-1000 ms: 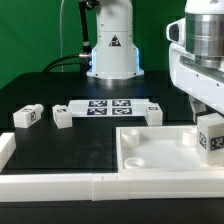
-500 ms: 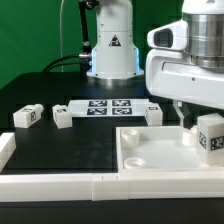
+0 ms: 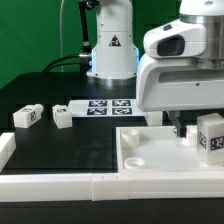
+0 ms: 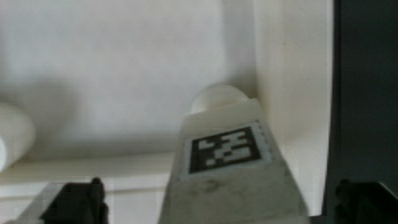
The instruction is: Assemble one leg
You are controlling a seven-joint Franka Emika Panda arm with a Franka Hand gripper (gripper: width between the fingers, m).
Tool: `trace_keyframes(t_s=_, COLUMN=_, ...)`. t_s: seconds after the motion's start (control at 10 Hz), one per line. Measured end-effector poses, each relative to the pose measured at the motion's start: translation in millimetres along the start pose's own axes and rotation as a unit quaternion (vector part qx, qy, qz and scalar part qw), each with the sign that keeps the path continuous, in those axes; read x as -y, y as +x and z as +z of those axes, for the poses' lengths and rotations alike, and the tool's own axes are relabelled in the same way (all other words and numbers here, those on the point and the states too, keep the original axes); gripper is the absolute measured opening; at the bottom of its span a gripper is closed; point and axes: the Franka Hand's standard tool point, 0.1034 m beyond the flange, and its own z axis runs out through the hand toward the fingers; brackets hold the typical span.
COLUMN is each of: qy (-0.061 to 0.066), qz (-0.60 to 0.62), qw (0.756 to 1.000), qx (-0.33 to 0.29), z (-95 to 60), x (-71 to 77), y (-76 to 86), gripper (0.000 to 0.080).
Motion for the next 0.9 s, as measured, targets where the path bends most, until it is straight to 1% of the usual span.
trace_keyframes(t_s=0.2, qy=0.000, qz=-0.021, qw=1.000, qx=0.000, z=0.1, x=-1.1, y=0.0, gripper=0.0649)
trace_keyframes(t_s=0.3, qy=0.000, qz=-0.021, qw=1.000, qx=0.000, z=0.3, x=-1.1, y=-0.1, gripper=0.0522)
trace_keyframes(t_s=0.4, qy=0.000, qz=-0.021, qw=1.000, qx=0.000, z=0.4, x=-1.2, y=-0.2, gripper=0.0367)
trace_keyframes(t_s=0.5, qy=0.000, qz=-0.021, qw=1.000, qx=0.000, z=0.6, x=-1.2, y=-0.3, gripper=0.0367)
trace_keyframes(t_s=0.6, qy=0.000, qz=-0.018, qw=1.000, qx=0.000, z=0.7, x=-1.2, y=-0.4, gripper=0.0291)
trace_keyframes(t_s=0.9, qy=0.001, qz=0.045, qw=0.999, qx=0.001, z=1.0, x=-0.8, y=-0.5, gripper=0.0291)
